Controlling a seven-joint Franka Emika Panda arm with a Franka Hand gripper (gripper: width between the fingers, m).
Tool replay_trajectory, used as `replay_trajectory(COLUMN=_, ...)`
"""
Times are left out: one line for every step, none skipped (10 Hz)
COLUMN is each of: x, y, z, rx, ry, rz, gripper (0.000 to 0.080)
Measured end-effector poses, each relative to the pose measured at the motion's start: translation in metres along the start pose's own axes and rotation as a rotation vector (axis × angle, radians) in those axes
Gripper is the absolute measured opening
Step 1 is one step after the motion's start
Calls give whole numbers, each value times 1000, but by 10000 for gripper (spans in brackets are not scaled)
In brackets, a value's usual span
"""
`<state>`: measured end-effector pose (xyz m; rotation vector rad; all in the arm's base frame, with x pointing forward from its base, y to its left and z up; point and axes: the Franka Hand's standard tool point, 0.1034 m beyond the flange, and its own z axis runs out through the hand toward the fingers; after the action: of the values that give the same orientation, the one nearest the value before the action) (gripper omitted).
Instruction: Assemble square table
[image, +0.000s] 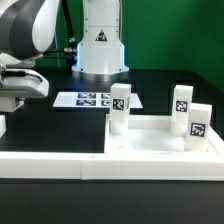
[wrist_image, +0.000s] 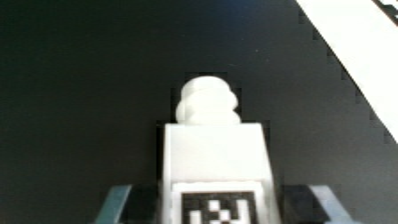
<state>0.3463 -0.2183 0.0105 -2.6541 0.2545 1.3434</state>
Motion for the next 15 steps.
replay_trajectory(x=0, y=0, z=0, rx=0, ry=0, rz=0, gripper=284)
replay_trajectory(x=0, y=-1, z=-2, rx=-1, ry=4, rz=-2, gripper=285)
replay_trajectory(x=-7, y=-9, z=-25, rx=-8, ry=6, rz=-14, gripper=285)
replay_trajectory(x=-17, y=-25, z=-55, rx=-6, ry=32, rz=-24, gripper=285)
replay_trajectory(x=-27, y=-50, z=-78, rx=-3, ry=82, rz=42, gripper=285)
replay_trajectory(x=-36, y=-71, z=-92, rx=-8, ry=97, rz=103, gripper=285)
replay_trajectory(x=-35, y=-87, z=-106, rx=-26, ry=141, rz=125, gripper=285)
replay_trajectory(x=-29, y=-89, z=-115, rx=-41, ry=234, rz=110, gripper=285)
replay_trajectory(x=-31, y=-88, z=-111, rx=-36, ry=278, rz=106, gripper=285)
replay_trajectory(x=-26, y=-88, z=-114, rx=-42, ry=350, rz=101, gripper=285)
replay_trajectory(x=-24, y=-90, z=-117, rx=-47, ry=430, rz=91, gripper=287)
replay_trajectory(x=-24, y=-95, z=-118, rx=-45, ry=485, rz=100, gripper=287)
replay_trajectory(x=-23, y=-114, z=-132, rx=-36, ry=517, rz=156, gripper=287)
replay_trajectory(x=-20, y=-138, z=-156, rx=-37, ry=593, rz=163, gripper=287)
replay_trajectory(x=-22, y=-158, z=-173, rx=-35, ry=656, rz=179, gripper=287)
